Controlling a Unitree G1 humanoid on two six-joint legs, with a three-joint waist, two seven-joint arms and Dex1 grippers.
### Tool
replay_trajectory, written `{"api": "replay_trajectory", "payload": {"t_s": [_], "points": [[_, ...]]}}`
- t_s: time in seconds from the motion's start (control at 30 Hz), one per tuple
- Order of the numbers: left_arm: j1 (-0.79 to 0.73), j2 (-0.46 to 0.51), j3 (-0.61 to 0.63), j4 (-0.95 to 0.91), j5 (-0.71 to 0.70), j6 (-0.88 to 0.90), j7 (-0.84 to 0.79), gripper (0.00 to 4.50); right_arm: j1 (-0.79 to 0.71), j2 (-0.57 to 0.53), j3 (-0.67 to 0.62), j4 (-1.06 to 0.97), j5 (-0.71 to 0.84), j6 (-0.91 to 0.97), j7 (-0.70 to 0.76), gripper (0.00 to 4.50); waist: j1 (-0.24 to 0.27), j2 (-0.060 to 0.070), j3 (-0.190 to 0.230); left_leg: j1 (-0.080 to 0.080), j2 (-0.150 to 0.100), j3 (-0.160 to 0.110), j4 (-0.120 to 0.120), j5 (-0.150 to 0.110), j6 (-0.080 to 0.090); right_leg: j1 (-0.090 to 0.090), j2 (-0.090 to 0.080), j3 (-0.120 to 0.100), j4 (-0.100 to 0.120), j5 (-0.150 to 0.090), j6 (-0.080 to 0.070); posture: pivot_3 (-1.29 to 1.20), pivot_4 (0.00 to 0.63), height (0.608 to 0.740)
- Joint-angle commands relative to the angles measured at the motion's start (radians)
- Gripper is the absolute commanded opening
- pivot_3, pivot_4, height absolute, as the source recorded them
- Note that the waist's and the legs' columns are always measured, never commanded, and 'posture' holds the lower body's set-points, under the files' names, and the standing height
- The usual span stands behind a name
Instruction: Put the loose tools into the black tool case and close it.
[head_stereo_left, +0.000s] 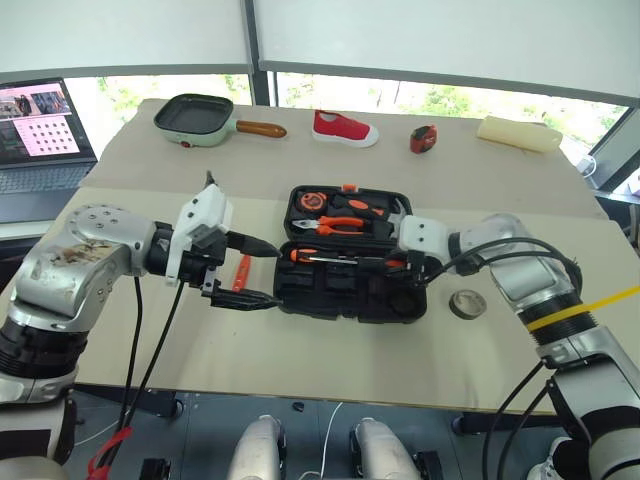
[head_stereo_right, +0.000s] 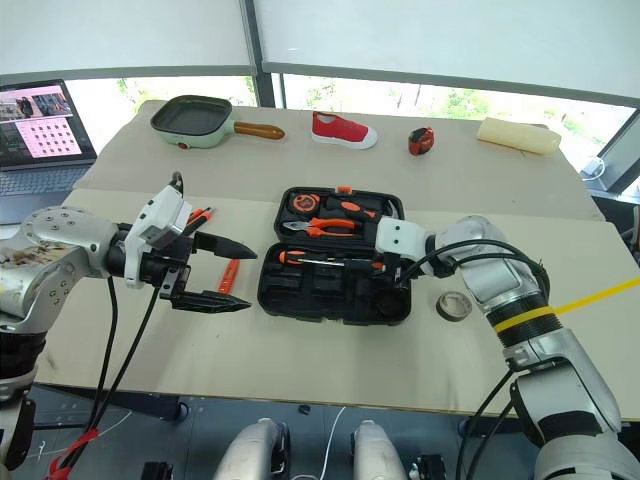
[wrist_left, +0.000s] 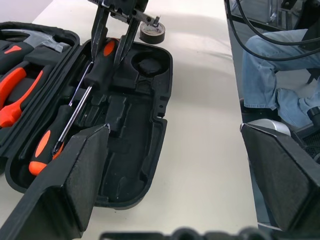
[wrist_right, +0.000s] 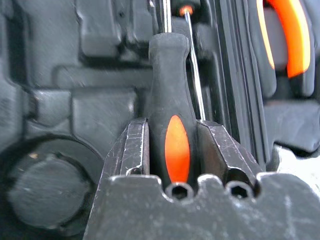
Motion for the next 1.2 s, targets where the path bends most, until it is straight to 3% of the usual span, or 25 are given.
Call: {"api": "replay_trajectory", "payload": {"t_s": [0.03,0.27,0.33,0.37,0.53,0.67,0.7,1.03,1.07,1.2], "points": [[-0.016,0.012,0.008,-0.009,0.010,-0.030,-0.004,4.50,-0.002,-0.014,-0.023,0.001,-0.029,-0.074,-0.010,1.04,0.000,0.000,0.000,0.000,0.000,0.000,0.000,0.000,0.000,0.000,0.000,0.000,0.000,0.000,0.000,0.00,0.150,0.740],[-0.039,-0.005,-0.008,0.010,0.021,-0.044,-0.006,4.50,-0.007,-0.018,-0.043,0.021,-0.044,-0.129,-0.008,1.04,0.000,0.000,0.000,0.000,0.000,0.000,0.000,0.000,0.000,0.000,0.000,0.000,0.000,0.000,0.000,0.00,0.150,0.740],[-0.043,-0.011,-0.013,0.018,0.027,-0.050,-0.008,4.50,-0.013,-0.019,-0.048,0.017,-0.042,-0.128,-0.008,2.04,0.000,0.000,0.000,0.000,0.000,0.000,0.000,0.000,0.000,0.000,0.000,0.000,0.000,0.000,0.000,0.00,0.150,0.740],[-0.047,-0.014,-0.015,0.022,0.031,-0.053,-0.009,4.50,-0.017,-0.017,-0.055,0.010,-0.034,-0.116,-0.006,2.22,0.000,0.000,0.000,0.000,0.000,0.000,0.000,0.000,0.000,0.000,0.000,0.000,0.000,0.000,0.000,0.00,0.150,0.740],[-0.058,-0.021,-0.023,0.036,0.038,-0.065,-0.012,4.50,-0.034,0.013,-0.114,-0.047,0.038,0.009,0.013,4.02,0.000,0.000,0.000,0.000,0.000,0.000,0.000,0.000,0.000,0.000,0.000,0.000,0.000,0.000,0.000,0.00,0.150,0.740],[-0.061,-0.026,-0.031,0.053,0.047,-0.081,-0.014,4.50,-0.039,0.048,-0.148,-0.081,0.092,0.126,0.011,4.02,-0.001,0.000,0.000,0.000,0.000,0.000,0.000,0.000,0.000,0.000,0.000,0.000,0.000,0.000,0.000,0.00,0.150,0.740],[-0.061,-0.028,-0.032,0.056,0.049,-0.085,-0.015,4.50,-0.037,0.053,-0.149,-0.086,0.097,0.141,0.010,3.48,-0.001,0.000,0.000,0.000,0.000,0.000,0.000,0.000,0.000,0.000,0.000,0.000,0.000,0.000,0.000,0.00,0.150,0.740],[-0.067,-0.043,-0.041,0.079,0.070,-0.108,-0.021,4.50,-0.008,0.116,-0.109,-0.058,0.074,0.158,-0.028,0.22,0.000,0.000,0.000,0.000,0.000,0.000,0.000,0.000,0.000,0.000,0.000,0.000,0.000,0.000,0.000,0.00,0.150,0.740],[-0.067,-0.044,-0.041,0.079,0.071,-0.109,-0.021,4.50,-0.007,0.123,-0.101,-0.054,0.066,0.156,-0.036,0.04,0.000,0.000,0.000,0.000,0.000,0.000,0.000,0.000,0.000,0.000,0.000,0.000,0.000,0.000,0.000,0.00,0.150,0.740],[-0.068,-0.047,-0.045,0.084,0.076,-0.114,-0.023,4.50,0.012,0.138,-0.047,-0.061,0.033,0.186,-0.032,0.04,-0.001,0.000,0.000,0.000,0.000,0.000,0.000,0.000,0.000,0.000,0.000,0.000,0.000,0.000,0.000,0.00,0.150,0.740]]}}
